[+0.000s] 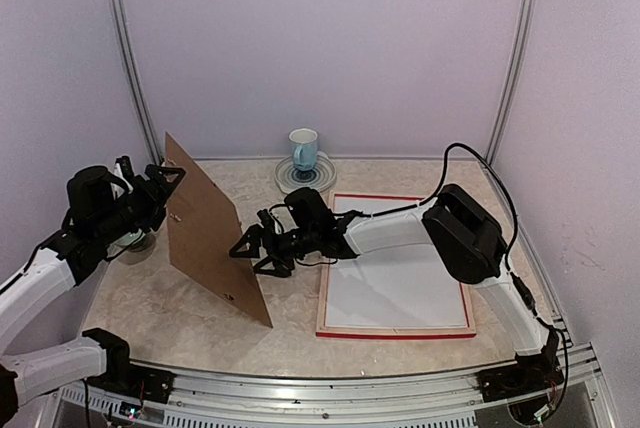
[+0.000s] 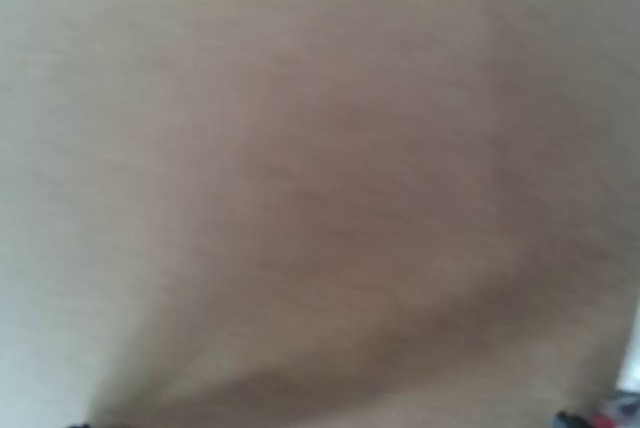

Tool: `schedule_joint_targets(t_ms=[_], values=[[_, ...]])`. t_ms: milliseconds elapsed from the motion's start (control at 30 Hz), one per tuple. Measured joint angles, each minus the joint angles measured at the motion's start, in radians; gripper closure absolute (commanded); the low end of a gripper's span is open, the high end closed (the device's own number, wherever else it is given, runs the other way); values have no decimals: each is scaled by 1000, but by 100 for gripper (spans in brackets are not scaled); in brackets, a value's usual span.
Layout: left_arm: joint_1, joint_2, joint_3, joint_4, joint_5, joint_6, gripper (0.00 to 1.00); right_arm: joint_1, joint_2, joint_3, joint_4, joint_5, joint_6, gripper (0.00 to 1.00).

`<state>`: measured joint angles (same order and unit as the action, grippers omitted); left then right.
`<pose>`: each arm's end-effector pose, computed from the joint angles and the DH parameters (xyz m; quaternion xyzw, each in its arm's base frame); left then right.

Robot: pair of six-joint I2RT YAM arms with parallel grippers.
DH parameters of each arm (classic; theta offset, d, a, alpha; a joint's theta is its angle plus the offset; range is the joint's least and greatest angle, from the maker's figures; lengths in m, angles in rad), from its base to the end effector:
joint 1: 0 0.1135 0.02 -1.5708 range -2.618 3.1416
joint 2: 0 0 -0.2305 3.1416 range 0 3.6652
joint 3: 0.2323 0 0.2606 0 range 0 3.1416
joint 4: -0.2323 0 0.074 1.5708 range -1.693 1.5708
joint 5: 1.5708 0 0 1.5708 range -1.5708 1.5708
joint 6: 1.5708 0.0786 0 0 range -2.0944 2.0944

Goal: Put the photo into the frame
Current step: Turn over the backboard.

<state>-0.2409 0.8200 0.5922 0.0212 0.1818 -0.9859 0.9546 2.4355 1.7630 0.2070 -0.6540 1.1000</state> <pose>0.2602 -0.0786 0.2522 -0.2280 0.7409 -0.4190 0.4728 0.2806 0.4789 0.0908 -0.1096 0.8162 0.5669 0.0231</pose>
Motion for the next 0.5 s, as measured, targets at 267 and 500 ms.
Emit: schedule_joint_targets(t_ms=[267, 500], values=[[20, -21, 0, -57, 27, 24, 19, -20, -8, -39, -35, 12, -23, 1], [27, -21, 0, -89, 58, 34, 23, -35, -34, -53, -87, 42, -61, 1]])
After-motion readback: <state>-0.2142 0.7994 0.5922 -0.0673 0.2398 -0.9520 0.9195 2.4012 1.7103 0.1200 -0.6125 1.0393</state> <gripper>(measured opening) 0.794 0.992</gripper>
